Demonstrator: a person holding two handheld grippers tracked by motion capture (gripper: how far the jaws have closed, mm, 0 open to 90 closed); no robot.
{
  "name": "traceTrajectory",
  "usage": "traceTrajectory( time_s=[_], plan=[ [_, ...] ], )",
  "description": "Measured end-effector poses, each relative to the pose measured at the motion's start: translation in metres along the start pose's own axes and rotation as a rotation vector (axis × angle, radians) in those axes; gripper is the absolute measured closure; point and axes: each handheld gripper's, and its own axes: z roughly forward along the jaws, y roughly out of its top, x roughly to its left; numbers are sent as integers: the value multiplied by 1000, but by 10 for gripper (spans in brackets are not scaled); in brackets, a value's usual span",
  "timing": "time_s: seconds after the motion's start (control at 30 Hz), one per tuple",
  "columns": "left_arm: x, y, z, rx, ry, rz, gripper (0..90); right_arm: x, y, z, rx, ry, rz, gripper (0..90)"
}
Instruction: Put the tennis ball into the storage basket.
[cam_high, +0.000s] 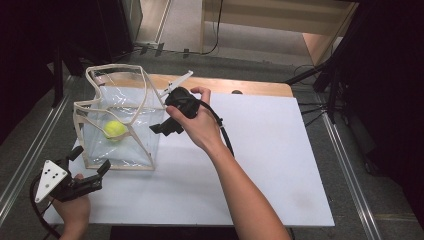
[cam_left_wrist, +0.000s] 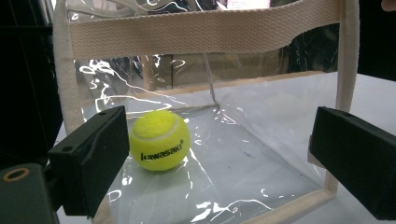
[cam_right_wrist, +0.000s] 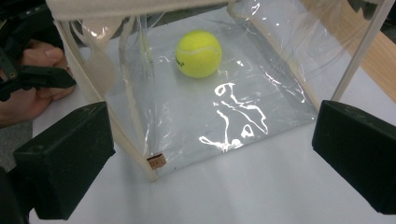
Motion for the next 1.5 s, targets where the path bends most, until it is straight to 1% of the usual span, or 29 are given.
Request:
traceTrajectory(
  time_s=[0.03, 0.07, 0.13, 0.17, 0.27, 0.3, 0.37, 0.4, 0.43, 0.47, 0.57, 0.6, 0.63, 0.7, 0.73, 0.77, 0.83, 0.87, 0.93, 1.2, 1.5],
  plan=[
    [0, 0, 0, 0, 0, 0, 54, 0, 0, 0, 0, 0, 0, 0],
    [0, 0, 0, 4, 2, 1, 54, 1, -6, 2, -5, -1, 7, 0],
    [0, 0, 0, 3, 2, 0, 54, 1, -8, 2, -6, 2, 8, 0],
    [0, 0, 0, 4, 2, 1, 54, 2, -14, 4, -12, -2, 1, 0],
    [0, 0, 0, 2, 1, 1, 53, 3, -20, 5, -13, -8, -7, 0],
    [0, 0, 0, 2, 1, 1, 54, 4, -23, 5, -14, -16, -9, 0],
    [0, 0, 0, 7, 3, 5, 54, 6, -28, 7, -8, -18, -7, 0],
    [0, 0, 0, 4, 2, 0, 54, 6, -30, 8, -8, -17, -2, 0],
    [0, 0, 0, 4, 2, 0, 53, 6, -30, 8, -8, -17, -2, 0],
    [0, 0, 0, 2, -1, 1, 54, 6, -36, 10, -12, -14, 0, 0],
    [0, 0, 0, 2, 1, -2, 54, 6, -41, 11, -13, -15, 6, 0],
    [0, 0, 0, 4, -1, 1, 54, 7, -46, 12, -21, -20, 14, 0],
    [0, 0, 0, 4, -1, 1, 54, 7, -49, 12, -24, -25, 10, 0],
    [0, 0, 0, 6, 1, 4, 54, 8, -55, 12, -31, -22, 17, 0],
    [0, 0, 0, 6, 1, 4, 54, 8, -55, 12, -31, -22, 17, 0],
    [0, 0, 0, 6, 1, 2, 54, 8, -62, 12, -35, -30, 24, 0],
    [0, 0, 0, 6, 2, 1, 54, 8, -68, 12, -42, -28, 31, 0],
    [0, 0, 0, 6, 3, 1, 54, 8, -71, 11, -42, -37, 40, 0],
    [-1, 0, 0, 7, 3, 2, 54, 7, -77, 11, -48, -32, 44, 0],
    [-1, 0, 0, 9, 4, 8, 54, 6, -99, 8, -66, -48, 71, 0],
    [-1, 0, 0, 8, 3, 7, 54, 5, -119, 0, -86, -70, 110, 0]
  ],
)
